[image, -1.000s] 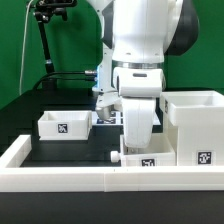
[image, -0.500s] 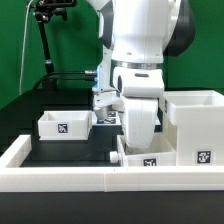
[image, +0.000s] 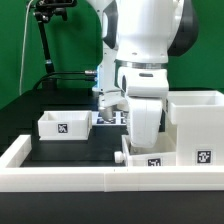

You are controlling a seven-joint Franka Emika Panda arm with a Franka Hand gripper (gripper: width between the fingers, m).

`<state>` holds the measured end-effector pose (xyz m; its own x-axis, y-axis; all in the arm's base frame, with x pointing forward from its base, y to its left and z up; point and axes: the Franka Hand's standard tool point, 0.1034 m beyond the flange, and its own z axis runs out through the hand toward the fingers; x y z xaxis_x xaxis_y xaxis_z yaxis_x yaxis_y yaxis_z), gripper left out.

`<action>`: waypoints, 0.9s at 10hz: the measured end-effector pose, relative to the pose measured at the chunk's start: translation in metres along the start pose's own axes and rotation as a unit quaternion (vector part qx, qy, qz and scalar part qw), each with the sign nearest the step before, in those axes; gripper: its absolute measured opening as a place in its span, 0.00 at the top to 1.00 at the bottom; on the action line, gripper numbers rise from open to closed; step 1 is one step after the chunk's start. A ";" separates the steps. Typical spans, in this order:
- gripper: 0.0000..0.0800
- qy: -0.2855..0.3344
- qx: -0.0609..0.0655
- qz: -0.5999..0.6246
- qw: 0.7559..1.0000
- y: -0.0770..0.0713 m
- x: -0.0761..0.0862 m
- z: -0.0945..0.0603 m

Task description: Assemble drawer

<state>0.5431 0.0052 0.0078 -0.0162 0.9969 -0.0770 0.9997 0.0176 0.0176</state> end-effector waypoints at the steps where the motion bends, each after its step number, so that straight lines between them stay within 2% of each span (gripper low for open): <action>1: 0.94 -0.001 0.004 0.003 1.000 0.000 0.003 0.000; 9: 0.94 -0.001 0.004 0.032 0.999 -0.002 0.003 0.000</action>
Offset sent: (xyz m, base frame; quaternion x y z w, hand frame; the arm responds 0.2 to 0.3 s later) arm 0.0021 0.0110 -0.0009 -0.0367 0.0043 0.0747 0.9965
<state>0.5414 0.0083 0.0076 0.0475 0.9958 -0.0777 0.9988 -0.0466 0.0137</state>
